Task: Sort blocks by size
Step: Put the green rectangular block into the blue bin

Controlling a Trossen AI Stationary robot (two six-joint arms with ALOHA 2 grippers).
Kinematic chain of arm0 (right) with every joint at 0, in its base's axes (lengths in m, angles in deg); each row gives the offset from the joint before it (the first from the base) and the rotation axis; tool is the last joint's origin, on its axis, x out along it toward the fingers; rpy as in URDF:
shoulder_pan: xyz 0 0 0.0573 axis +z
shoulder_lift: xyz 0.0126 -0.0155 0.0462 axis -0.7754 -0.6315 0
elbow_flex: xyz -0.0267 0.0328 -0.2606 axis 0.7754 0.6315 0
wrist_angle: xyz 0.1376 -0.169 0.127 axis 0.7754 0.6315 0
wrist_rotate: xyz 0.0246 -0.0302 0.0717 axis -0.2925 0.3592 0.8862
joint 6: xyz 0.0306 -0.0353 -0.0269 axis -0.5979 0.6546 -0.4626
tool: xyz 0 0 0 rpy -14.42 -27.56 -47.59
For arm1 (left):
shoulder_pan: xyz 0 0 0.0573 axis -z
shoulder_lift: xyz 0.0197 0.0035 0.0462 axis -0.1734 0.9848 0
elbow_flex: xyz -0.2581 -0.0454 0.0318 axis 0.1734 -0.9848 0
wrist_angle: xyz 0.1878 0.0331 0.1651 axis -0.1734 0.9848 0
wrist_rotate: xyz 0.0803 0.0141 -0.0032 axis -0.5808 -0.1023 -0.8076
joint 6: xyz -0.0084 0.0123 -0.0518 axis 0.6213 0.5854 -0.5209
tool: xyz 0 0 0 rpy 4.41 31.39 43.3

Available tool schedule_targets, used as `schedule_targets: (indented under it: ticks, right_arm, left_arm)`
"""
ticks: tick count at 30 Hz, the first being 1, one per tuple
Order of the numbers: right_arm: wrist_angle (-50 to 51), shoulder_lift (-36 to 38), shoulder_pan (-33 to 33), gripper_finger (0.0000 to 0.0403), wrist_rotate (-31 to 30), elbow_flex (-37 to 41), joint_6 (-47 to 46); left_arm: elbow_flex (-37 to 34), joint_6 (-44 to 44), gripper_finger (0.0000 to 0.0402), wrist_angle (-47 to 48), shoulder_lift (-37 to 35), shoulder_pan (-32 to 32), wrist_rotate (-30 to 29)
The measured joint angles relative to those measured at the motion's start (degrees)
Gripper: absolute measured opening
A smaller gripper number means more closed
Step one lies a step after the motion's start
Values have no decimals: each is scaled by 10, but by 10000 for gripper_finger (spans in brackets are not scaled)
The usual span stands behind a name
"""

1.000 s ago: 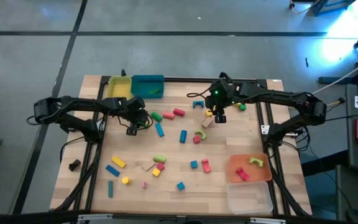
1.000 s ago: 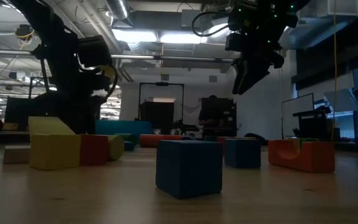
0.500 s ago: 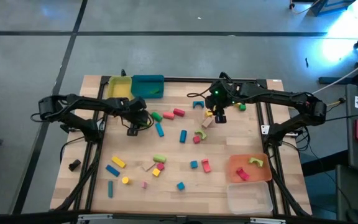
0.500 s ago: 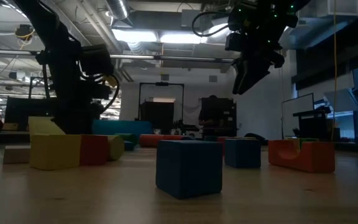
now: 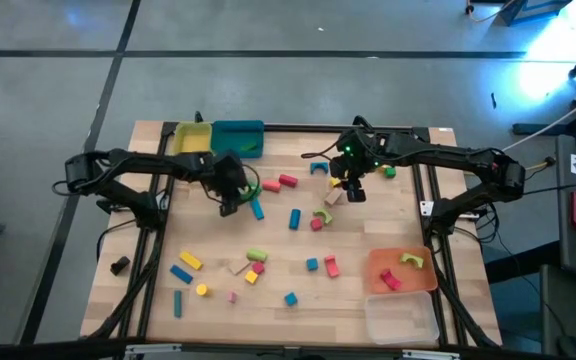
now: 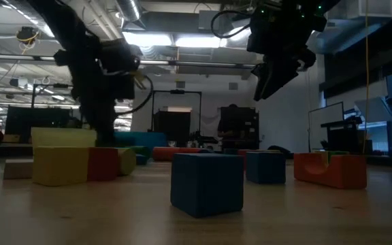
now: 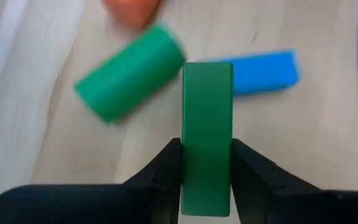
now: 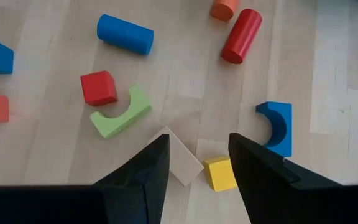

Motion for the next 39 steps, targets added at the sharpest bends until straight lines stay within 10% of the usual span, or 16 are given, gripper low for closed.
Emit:
schedule_targets:
  ticks: [13, 25, 39]
  right_arm:
    - [1, -101, 0, 168, 6, 0, 64]
    - [9, -126, 0, 168, 8, 0, 166]
    - [7, -174, 0, 168, -2, 0, 184]
  left_arm:
    - [118, 52, 88, -56, -3, -58, -59]
    - [123, 76, 95, -91, -3, -190, -191]
    - [123, 33, 104, -90, 13, -231, -199]
